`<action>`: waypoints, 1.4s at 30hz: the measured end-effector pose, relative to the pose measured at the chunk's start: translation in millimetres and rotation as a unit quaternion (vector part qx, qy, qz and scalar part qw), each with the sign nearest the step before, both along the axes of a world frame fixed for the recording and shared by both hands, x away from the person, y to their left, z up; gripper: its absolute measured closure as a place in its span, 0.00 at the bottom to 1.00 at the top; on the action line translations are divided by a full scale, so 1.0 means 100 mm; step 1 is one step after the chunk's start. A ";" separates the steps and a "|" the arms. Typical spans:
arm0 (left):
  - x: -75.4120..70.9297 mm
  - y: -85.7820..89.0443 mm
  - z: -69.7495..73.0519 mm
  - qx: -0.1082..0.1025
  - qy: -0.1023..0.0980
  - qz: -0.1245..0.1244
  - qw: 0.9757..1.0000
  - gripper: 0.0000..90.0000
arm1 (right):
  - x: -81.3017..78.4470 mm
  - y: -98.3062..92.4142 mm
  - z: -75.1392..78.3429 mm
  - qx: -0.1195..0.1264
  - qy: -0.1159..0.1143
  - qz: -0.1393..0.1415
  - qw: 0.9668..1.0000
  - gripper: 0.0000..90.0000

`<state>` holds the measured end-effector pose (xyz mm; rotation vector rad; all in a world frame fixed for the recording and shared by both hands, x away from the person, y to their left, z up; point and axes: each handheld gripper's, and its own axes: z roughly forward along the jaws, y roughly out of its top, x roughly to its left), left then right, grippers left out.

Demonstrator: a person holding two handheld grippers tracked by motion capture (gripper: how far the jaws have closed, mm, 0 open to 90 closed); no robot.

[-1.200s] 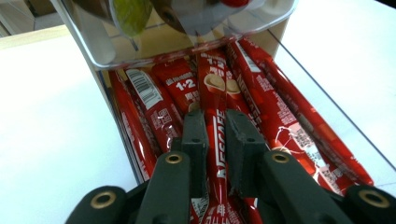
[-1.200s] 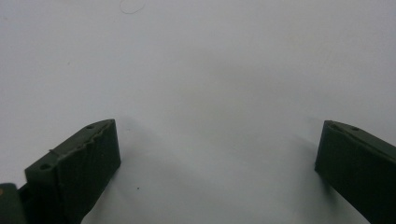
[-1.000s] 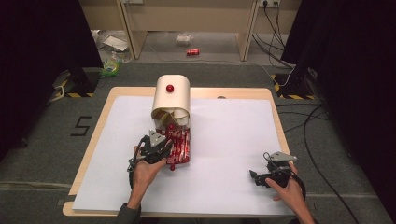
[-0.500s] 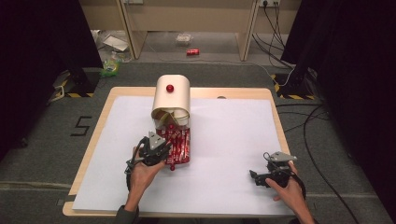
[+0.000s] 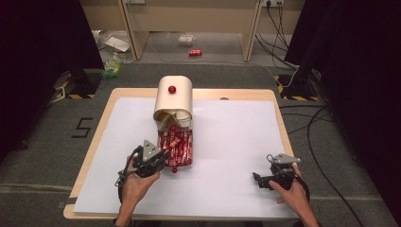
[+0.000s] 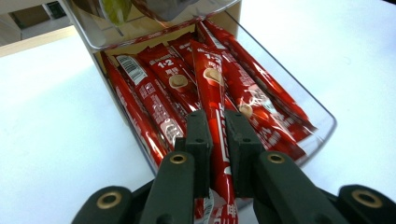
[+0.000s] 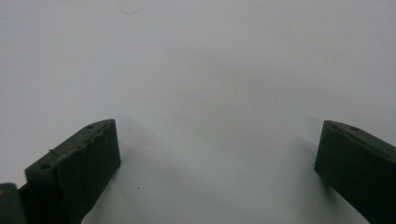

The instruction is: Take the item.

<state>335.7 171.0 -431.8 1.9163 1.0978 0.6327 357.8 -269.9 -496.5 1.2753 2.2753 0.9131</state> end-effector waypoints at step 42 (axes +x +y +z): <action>-0.18 1.06 -0.10 -0.036 -0.001 0.126 0.991 0.89 | 0.00 0.00 0.00 0.001 0.002 0.000 1.000 0.01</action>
